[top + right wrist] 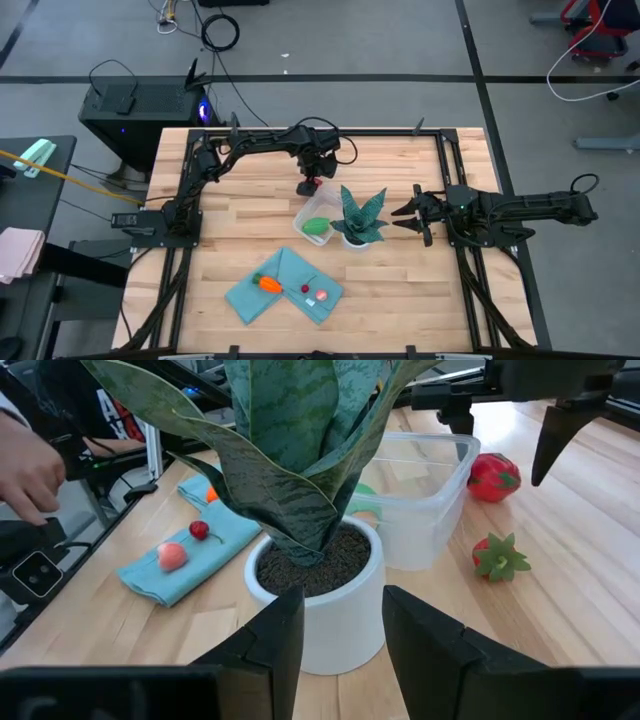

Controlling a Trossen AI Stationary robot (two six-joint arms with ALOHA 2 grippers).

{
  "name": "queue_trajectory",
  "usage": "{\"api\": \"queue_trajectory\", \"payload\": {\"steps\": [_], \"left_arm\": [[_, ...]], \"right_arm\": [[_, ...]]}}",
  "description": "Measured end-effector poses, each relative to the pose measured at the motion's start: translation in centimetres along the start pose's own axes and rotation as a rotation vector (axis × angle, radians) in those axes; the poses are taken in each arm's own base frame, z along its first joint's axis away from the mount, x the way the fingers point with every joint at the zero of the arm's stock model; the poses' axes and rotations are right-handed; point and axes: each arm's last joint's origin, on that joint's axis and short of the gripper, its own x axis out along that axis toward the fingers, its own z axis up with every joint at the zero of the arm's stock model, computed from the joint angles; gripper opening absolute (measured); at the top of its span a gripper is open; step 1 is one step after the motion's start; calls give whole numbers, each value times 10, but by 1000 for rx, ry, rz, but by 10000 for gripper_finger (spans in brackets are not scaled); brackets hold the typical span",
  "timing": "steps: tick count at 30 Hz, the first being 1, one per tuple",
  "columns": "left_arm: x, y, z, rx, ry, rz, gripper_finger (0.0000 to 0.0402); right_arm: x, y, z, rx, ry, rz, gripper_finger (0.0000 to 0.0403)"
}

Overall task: Pick and placing Produce into tupperware
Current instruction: Put the dragon fruit into the container

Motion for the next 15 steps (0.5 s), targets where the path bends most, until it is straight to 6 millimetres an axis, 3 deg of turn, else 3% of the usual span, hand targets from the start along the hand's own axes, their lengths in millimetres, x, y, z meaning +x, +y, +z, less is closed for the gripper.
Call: {"api": "queue_trajectory", "payload": {"steps": [15], "left_arm": [[0, 0, 1, -19, -8, 4, 300]], "right_arm": [[0, 0, 0, 0, 0, 0, 145]]}}
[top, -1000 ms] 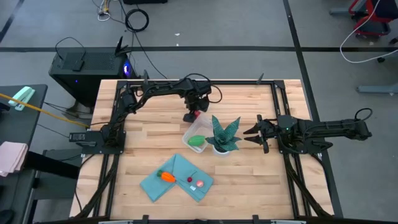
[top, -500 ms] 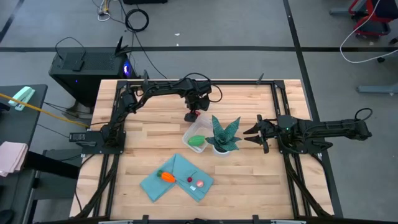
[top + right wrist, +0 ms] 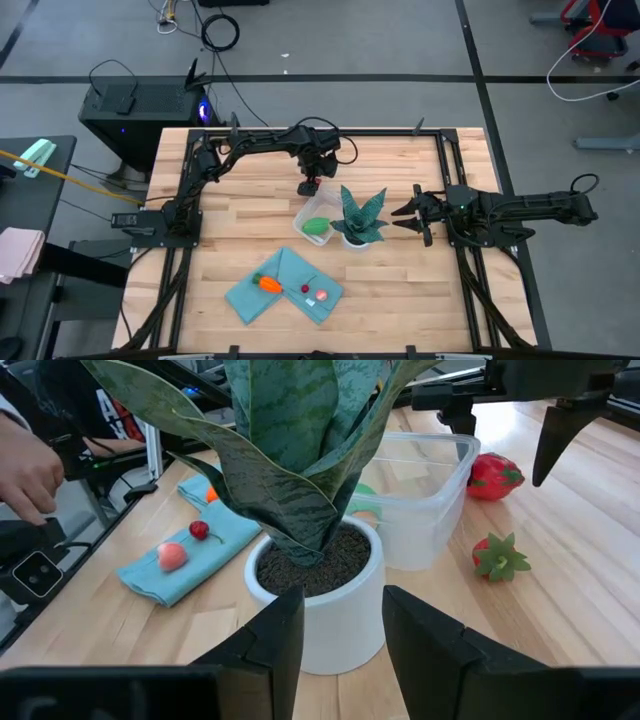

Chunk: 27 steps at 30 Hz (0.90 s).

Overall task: Pick and placing Produce into tupperware
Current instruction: Put the dragon fruit into the container

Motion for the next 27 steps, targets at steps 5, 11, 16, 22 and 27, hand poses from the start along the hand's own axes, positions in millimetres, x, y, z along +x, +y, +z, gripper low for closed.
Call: {"api": "queue_trajectory", "payload": {"steps": [5, 11, 16, 22, 27], "left_arm": [[0, 0, 0, 0, 0, 3, 293], [0, 0, 0, 0, 0, 3, 291], [0, 0, 0, 0, 0, 4, 290], [0, 0, 0, 0, 0, 4, 290], [0, 0, 0, -1, -1, 4, 288]], "right_arm": [[0, 0, 0, 1, 0, 0, 145], [0, 0, 0, 1, 0, 0, 145], [0, 0, 0, 1, 0, 0, 145], [0, 0, 0, 1, 0, 0, 145], [0, 0, 0, 0, 0, 0, 145]]}}
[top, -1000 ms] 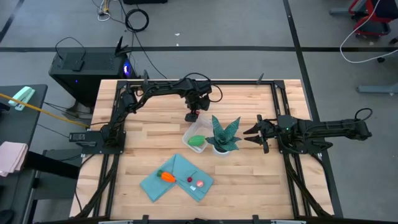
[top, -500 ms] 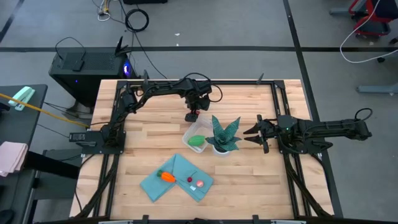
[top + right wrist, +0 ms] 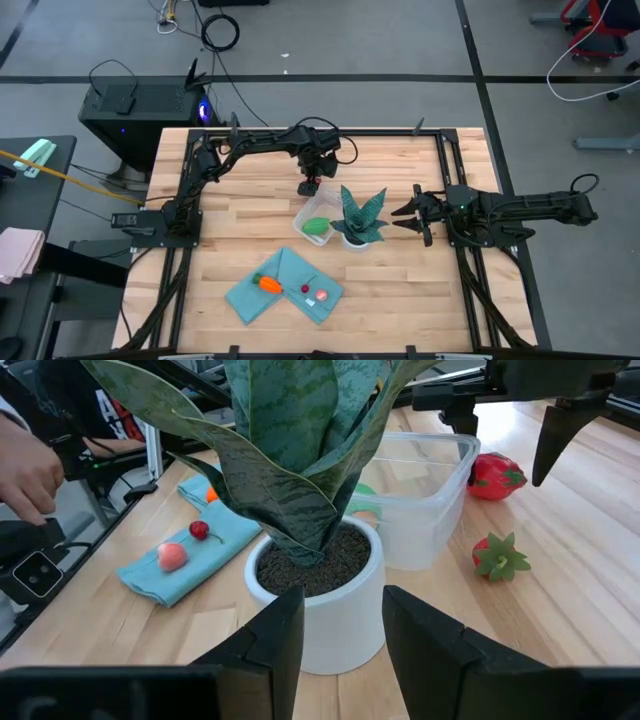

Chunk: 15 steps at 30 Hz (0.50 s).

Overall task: Pick and placing Produce into tupperware
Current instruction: Put the dragon fruit into the container

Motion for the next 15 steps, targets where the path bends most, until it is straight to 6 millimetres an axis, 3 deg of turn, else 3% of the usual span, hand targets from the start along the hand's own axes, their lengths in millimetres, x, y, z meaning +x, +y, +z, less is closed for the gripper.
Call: {"api": "queue_trajectory", "payload": {"steps": [15], "left_arm": [[0, 1, 1, 4, -10, 7, 250]], "right_arm": [[0, 0, 0, 0, 0, -1, 145]]}}
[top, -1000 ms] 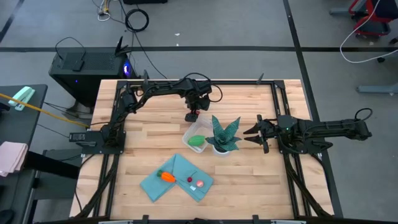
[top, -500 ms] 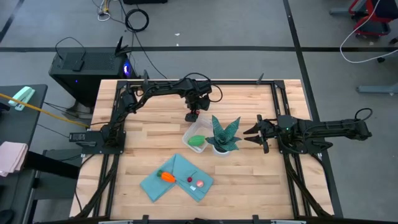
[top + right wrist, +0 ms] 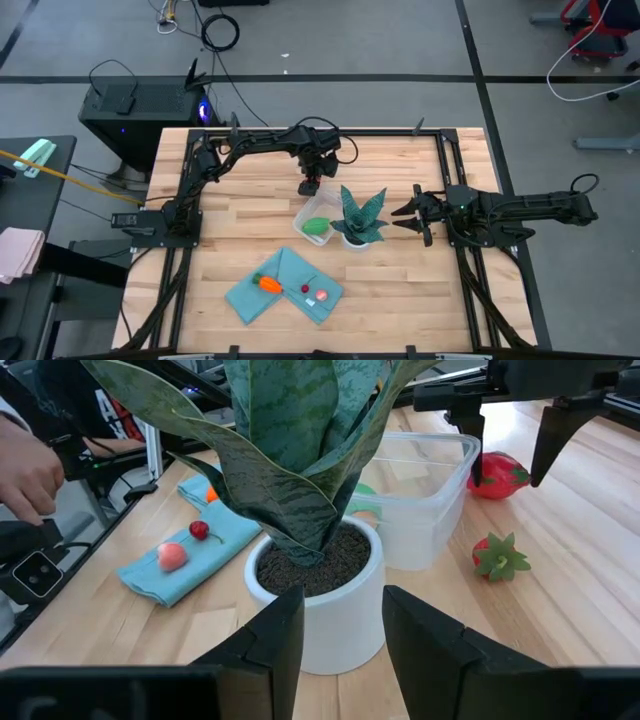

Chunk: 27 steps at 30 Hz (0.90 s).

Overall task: Pick and placing Produce into tupperware
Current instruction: Put the dragon fruit into the container

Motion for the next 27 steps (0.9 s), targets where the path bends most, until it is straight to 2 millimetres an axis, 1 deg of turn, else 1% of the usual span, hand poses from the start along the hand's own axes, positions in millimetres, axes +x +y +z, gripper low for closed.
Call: {"api": "queue_trajectory", "payload": {"steps": [14, 27], "left_arm": [[0, 0, 0, 0, 8, 8, 212], [0, 0, -1, -1, 20, 18, 149]], "right_arm": [[0, 0, 0, 0, 0, 0, 145], [0, 0, 0, 0, 0, 0, 145]]}}
